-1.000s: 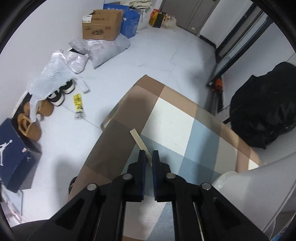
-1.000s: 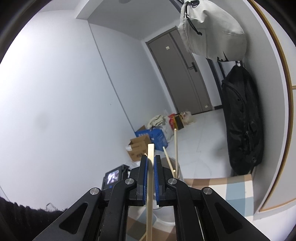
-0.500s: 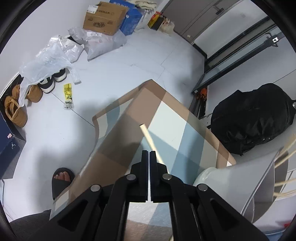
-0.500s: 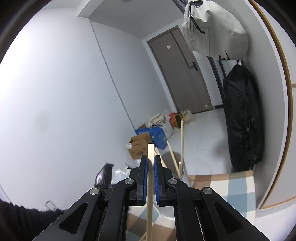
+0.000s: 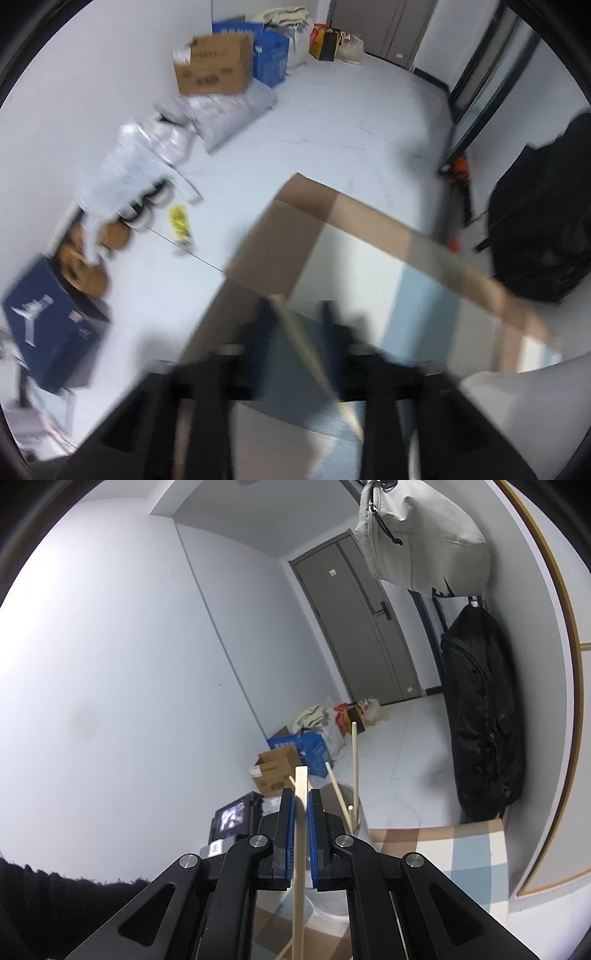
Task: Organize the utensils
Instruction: 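Raise both held sticks up over the white utensil holder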
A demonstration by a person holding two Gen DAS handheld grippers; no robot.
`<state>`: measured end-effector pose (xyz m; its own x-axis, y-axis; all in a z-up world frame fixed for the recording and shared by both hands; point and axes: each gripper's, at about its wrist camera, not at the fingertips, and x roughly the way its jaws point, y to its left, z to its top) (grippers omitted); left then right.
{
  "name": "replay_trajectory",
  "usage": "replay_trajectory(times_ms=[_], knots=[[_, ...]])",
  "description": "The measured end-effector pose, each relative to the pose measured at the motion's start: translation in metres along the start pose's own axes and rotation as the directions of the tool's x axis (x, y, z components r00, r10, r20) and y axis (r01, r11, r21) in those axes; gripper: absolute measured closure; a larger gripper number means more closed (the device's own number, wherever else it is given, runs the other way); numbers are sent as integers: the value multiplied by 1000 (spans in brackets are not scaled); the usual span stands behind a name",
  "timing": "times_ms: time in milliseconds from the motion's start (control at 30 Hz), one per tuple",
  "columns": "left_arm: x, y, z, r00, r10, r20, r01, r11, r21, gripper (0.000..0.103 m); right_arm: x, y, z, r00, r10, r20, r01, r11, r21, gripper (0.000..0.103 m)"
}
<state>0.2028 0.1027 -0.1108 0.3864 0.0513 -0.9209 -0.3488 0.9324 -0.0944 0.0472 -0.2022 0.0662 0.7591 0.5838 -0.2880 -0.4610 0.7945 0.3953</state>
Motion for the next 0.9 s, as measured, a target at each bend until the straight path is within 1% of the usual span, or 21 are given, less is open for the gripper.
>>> replay_trajectory(times_ms=[133,333,467,567,667,733,767,833,900], knots=[[-4,7,-13,999,-11,50,8,999,51,101,-1,-1,0,1000,-2,0,2,1000,4,97],[-9,14,-26,995,-75,63,69,992,101,101,-1,-1,-2,1000,-13,-4,13,1000,6,97],[-10,19,-20,989,-141,51,139,989,48,101,1,3,-5,1000,-20,-8,20,1000,-3,97],[-23,24,-18,975,-204,88,203,979,24,101,0,7,-7,1000,-26,-5,26,999,-19,97],[-42,28,-17,955,-264,132,264,964,17,101,1,10,-9,999,-35,-3,35,999,-34,97],[-58,30,-17,936,-309,171,311,950,19,101,2,10,-10,999,-36,-5,36,999,-30,97],[-63,31,-18,929,-319,185,321,947,23,101,4,10,-10,999,-36,-6,36,999,-31,97],[-79,33,-20,905,-362,225,362,931,44,101,5,11,-8,999,-38,-4,38,999,-34,97],[-92,34,-23,889,-380,255,374,925,70,101,8,14,-4,999,-36,1,36,999,-35,97]])
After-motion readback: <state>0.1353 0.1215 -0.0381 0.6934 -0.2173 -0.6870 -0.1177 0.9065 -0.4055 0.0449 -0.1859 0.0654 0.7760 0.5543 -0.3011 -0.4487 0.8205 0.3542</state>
